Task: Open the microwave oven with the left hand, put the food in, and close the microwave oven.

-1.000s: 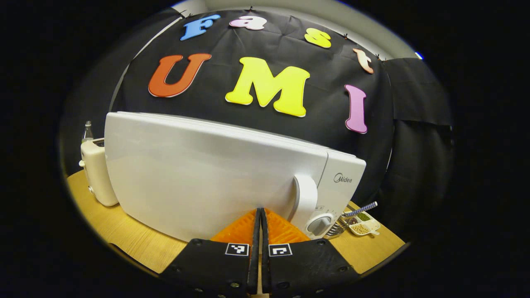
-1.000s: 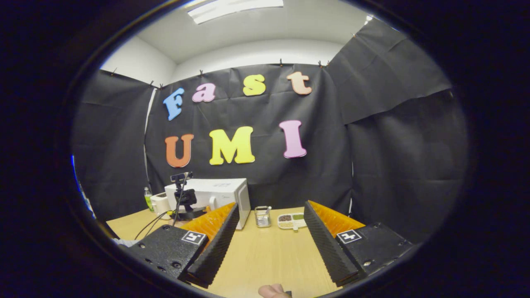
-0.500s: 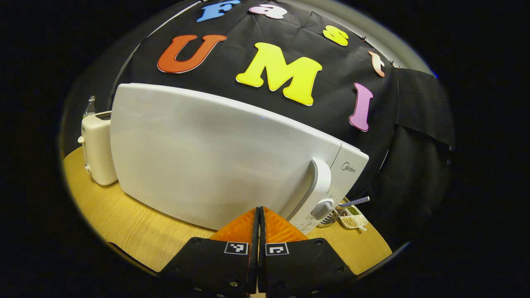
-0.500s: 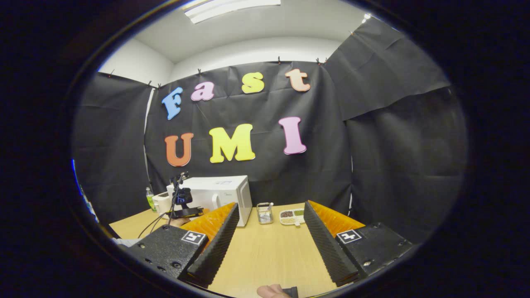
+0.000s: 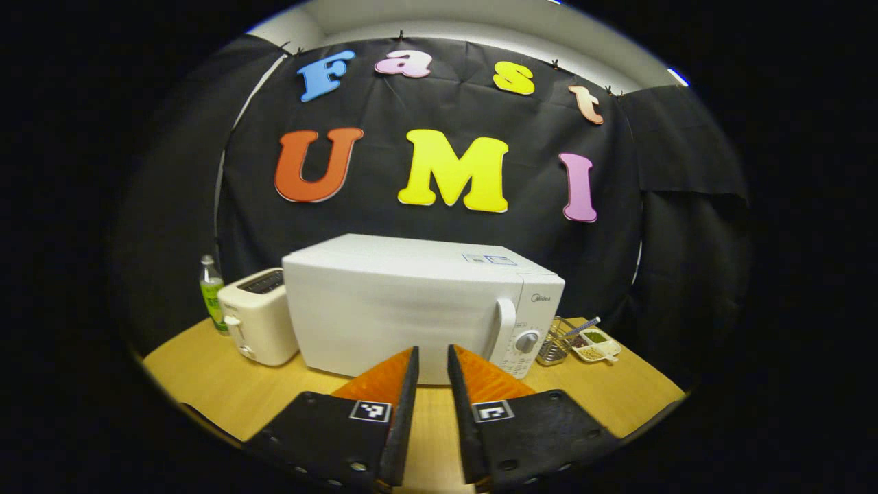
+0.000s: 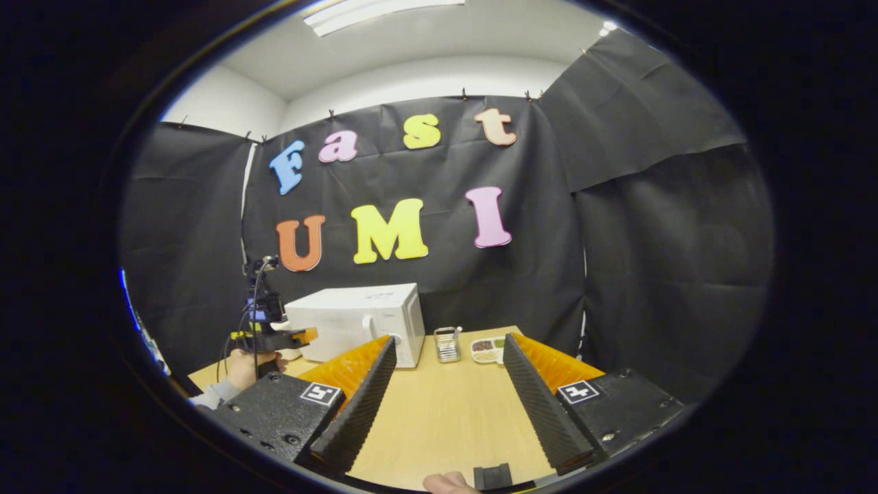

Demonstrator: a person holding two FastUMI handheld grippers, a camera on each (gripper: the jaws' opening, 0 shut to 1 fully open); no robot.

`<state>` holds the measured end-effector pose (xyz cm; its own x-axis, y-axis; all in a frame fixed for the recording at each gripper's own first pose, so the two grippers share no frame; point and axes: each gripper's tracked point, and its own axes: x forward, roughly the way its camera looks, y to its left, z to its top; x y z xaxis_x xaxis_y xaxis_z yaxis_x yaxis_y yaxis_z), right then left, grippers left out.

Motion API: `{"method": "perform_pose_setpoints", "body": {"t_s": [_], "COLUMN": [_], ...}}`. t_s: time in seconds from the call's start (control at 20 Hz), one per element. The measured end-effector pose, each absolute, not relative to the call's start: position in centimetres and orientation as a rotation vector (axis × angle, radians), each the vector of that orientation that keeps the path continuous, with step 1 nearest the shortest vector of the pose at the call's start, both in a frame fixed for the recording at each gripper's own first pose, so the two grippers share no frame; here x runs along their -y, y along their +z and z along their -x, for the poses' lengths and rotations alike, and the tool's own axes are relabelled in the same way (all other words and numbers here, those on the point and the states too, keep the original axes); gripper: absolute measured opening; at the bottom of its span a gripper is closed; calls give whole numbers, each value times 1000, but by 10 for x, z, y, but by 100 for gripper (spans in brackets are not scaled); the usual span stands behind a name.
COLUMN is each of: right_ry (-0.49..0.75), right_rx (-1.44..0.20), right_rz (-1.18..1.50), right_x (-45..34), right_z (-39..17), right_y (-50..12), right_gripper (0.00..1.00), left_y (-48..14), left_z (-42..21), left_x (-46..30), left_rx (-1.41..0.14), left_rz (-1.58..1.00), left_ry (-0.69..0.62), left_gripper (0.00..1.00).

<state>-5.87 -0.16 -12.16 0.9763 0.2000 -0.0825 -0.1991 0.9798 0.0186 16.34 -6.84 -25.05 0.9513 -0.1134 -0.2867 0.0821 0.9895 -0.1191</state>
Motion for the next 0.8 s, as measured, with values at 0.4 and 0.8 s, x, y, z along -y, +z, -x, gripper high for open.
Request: {"method": "perform_pose_setpoints", "body": {"t_s": [0.4, 0.8], "right_ry": [197, 181], "right_rx": [-39, 7], "right_rz": [6, 23], "right_x": [-14, -14], "right_z": [82, 99], "right_y": [-101, -81], "right_gripper": [99, 100], "left_y": [-167, -79], "left_z": [-70, 19], "left_x": [40, 38], "left_rx": [-172, -25], "left_rz": [130, 238], "left_ry": [-74, -142], "left_gripper": [93, 93]}}
